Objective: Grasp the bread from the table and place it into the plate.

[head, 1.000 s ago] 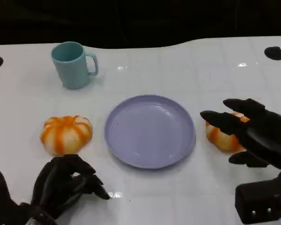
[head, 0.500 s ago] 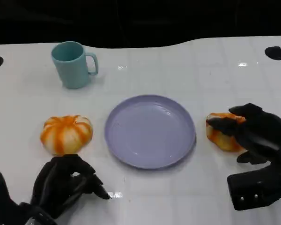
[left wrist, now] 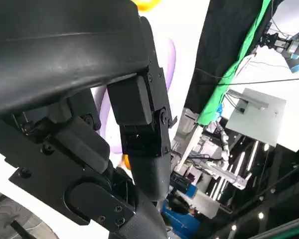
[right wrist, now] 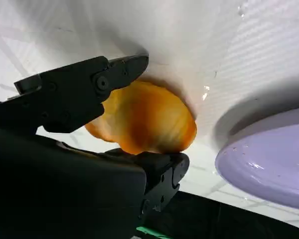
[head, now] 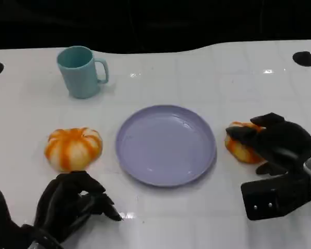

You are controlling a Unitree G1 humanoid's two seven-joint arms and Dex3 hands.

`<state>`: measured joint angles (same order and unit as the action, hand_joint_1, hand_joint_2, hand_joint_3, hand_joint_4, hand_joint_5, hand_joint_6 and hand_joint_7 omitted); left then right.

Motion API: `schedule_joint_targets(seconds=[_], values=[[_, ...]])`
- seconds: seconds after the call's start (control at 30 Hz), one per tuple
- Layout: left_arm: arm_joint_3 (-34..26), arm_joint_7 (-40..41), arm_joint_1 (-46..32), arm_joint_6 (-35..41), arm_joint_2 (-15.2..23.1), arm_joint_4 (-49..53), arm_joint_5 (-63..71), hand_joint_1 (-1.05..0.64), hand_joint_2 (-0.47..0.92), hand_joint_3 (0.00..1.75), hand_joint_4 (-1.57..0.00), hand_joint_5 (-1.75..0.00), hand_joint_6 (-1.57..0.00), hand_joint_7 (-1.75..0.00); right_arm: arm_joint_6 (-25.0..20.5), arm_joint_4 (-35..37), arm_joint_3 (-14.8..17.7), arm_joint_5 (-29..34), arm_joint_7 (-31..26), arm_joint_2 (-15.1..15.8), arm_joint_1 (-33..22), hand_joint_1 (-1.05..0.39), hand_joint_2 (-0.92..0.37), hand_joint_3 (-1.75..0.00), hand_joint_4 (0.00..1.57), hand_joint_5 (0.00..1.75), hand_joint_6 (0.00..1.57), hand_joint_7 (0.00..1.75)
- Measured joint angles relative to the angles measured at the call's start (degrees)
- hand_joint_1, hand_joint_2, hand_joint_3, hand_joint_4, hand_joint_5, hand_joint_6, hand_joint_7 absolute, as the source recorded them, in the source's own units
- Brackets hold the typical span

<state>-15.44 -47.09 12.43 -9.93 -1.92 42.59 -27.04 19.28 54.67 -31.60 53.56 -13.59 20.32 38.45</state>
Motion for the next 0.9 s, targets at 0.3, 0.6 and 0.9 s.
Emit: schedule_joint_targets(seconds=[0.3,0.6,0.9], values=[[0.10,-0.01,-0.09,0.02,-0.01,-0.41,0.09,-1.05,0.60,0.00,-1.57,-0.56,-1.57,-0.33,-0.35,7.40,-1.18,-2.06,-4.93,-1.99,2.76,-0.17,-0.84,0.00,0.57,0.13,0.60,0.05],[0.09,-0.01,-0.12,0.08,-0.02,-0.65,0.09,-1.05,0.60,0.00,-1.57,-0.56,-1.57,-0.32,2.48,12.97,-1.24,-4.38,-14.71,-3.21,3.30,-0.13,-0.84,0.00,0.93,0.98,1.15,0.11],[0.11,0.00,-0.28,0.09,-0.02,-1.09,0.09,-1.05,0.60,0.00,-1.57,-0.57,-1.57,-0.33,4.80,15.38,-2.21,-4.64,-24.21,-3.41,3.01,-0.07,-0.85,-0.20,0.93,1.71,1.11,0.89]])
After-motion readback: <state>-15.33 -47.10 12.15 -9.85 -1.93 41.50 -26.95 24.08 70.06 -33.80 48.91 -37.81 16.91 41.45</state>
